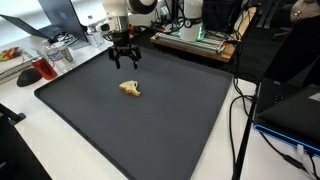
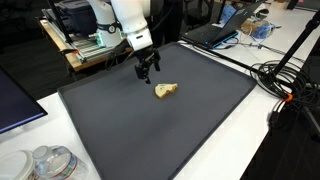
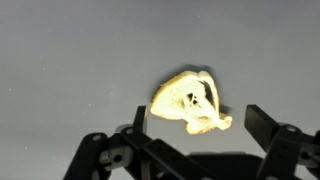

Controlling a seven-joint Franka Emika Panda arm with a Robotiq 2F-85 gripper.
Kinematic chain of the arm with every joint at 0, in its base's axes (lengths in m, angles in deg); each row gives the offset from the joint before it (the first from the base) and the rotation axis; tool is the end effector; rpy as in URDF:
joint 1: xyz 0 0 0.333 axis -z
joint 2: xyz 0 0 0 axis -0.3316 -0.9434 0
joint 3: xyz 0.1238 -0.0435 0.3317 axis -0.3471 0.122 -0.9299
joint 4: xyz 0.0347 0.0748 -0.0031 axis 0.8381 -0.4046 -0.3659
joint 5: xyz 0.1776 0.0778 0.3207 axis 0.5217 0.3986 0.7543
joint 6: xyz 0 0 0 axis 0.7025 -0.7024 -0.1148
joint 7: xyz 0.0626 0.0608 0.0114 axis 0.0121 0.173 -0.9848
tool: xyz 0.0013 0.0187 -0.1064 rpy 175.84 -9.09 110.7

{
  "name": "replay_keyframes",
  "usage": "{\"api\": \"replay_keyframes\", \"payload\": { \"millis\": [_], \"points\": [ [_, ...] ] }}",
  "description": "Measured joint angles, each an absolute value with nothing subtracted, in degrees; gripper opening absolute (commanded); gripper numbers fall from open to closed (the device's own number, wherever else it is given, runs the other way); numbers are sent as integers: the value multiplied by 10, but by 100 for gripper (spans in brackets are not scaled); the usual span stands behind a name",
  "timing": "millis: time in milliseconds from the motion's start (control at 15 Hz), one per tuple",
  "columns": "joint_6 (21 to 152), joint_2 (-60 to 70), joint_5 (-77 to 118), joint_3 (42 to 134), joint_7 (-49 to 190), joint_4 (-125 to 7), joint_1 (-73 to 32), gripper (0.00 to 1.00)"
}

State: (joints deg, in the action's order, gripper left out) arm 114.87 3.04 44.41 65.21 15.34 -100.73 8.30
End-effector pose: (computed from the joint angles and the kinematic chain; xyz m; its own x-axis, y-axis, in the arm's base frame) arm 0.5263 -0.1028 0.2724 0.8991 0.3336 0.2835 0.3655 -0.9284 -0.0668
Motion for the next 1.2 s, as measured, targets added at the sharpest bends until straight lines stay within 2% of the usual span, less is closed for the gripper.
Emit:
{"api": "replay_keyframes", "payload": {
  "millis": [533,1200],
  "points": [
    [1144,-43,433,663,72,-950,73,100],
    [1187,-94,297,728,65,-933,-16,100]
  ]
}}
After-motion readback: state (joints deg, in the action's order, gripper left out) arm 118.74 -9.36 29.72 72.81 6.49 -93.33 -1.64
